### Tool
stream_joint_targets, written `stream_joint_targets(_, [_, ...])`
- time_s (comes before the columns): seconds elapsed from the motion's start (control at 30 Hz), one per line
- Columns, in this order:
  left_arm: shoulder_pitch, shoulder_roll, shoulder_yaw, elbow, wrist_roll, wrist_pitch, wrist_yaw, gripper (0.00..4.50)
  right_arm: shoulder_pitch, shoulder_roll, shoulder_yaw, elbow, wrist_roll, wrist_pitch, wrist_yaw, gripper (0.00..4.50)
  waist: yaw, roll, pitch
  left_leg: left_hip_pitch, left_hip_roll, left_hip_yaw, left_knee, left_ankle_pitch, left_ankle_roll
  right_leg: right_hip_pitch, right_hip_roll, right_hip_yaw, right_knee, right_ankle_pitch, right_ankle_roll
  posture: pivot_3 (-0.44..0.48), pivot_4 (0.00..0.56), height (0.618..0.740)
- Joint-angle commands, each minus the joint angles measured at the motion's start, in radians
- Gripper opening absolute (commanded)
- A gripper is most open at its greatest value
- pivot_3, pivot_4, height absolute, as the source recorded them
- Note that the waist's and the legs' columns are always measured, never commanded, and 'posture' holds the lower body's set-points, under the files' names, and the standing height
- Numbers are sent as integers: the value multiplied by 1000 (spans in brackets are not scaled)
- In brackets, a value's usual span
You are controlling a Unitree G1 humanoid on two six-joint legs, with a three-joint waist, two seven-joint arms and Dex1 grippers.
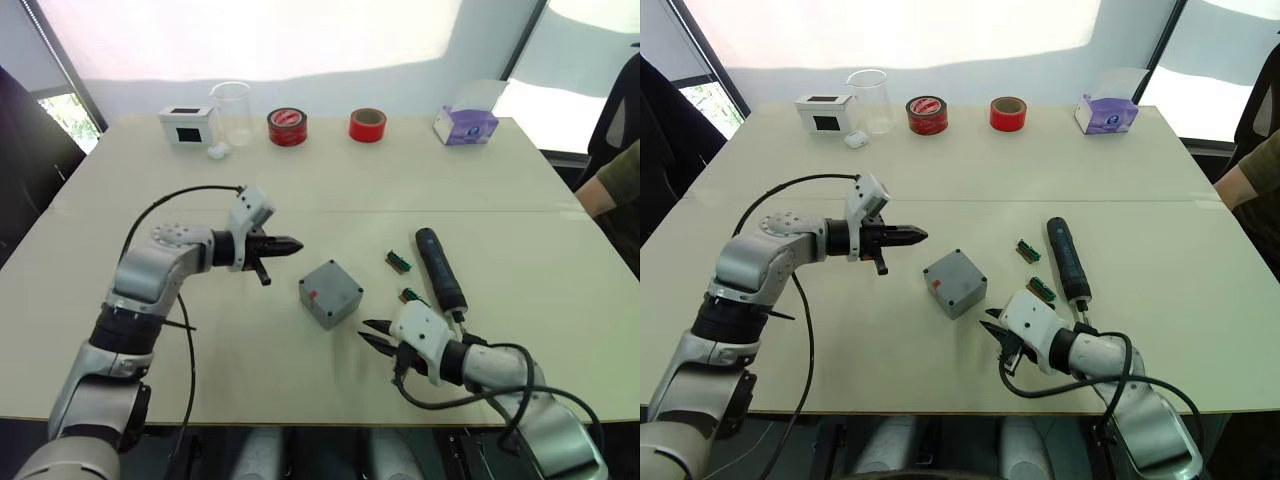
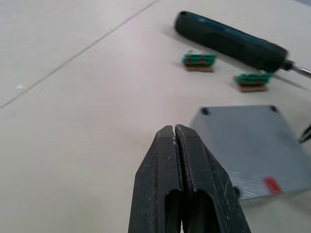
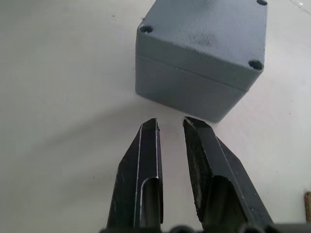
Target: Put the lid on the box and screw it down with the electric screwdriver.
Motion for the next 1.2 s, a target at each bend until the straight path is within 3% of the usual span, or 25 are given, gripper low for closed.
stream_joint_targets(0.03, [50, -39, -77, 4, 51, -57, 4, 0, -64, 17, 28, 17, 5, 39, -40, 778, 3, 0, 0, 0, 0, 0, -1, 0, 0, 0, 0, 0, 0, 0, 0, 0, 150, 740])
stream_joint_targets(0.27, [112, -79, -94, -40, 55, -29, 13, 0, -117, 16, 46, 56, 21, 64, -68, 778, 10, -1, 1, -4, -1, 0, 0, 0, 0, -4, -3, 0, 0, 0, -1, 0, 150, 740])
stream_joint_targets(0.67, [182, 8, -83, -221, 26, 71, -7, 0, -227, 39, 94, 191, 15, -28, -81, 778, 8, 0, 1, -5, -1, 1, -2, 0, -1, -6, -4, 0, 0, 0, -1, 0, 150, 740])
stream_joint_targets(1.2, [197, 4, -86, -259, 29, 110, 1, 0, -259, 48, 92, 283, 0, -111, -97, 778, 8, 0, 1, -5, -1, 1, -2, 0, -1, -6, -3, -1, 0, 0, -1, 0, 150, 740])
